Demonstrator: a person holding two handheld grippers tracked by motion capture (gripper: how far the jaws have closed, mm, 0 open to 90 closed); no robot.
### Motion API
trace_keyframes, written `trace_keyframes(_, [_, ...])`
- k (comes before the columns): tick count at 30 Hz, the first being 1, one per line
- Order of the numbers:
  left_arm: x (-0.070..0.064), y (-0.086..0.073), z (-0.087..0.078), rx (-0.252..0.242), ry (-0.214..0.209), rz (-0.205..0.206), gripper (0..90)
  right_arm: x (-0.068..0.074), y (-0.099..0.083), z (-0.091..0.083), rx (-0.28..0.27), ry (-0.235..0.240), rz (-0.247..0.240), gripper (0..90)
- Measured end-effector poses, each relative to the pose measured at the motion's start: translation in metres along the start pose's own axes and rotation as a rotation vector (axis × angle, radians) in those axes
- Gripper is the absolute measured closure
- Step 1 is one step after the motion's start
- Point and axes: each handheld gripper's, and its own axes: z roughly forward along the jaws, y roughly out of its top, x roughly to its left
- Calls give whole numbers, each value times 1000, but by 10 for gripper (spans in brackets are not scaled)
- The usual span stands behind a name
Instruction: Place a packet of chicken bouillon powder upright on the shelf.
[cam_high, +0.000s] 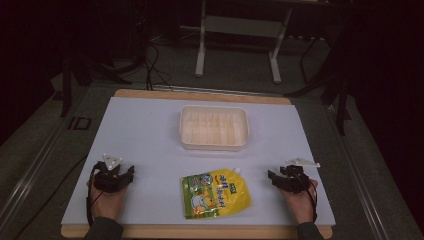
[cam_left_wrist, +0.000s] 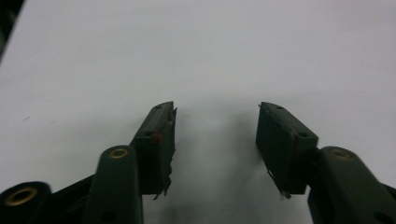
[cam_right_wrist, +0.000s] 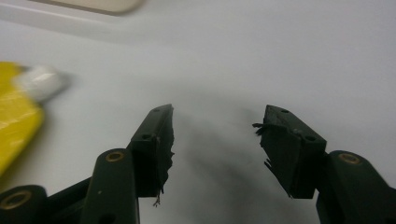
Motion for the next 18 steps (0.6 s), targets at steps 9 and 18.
trace_keyframes(9, [6,-1,-2,-43,-54,-11,528,10,2,-7,25,140,59,449])
trace_keyframes(18, [7,-1,-2,-44,-46,-18,516,26,-4,-2,69,356,150,506])
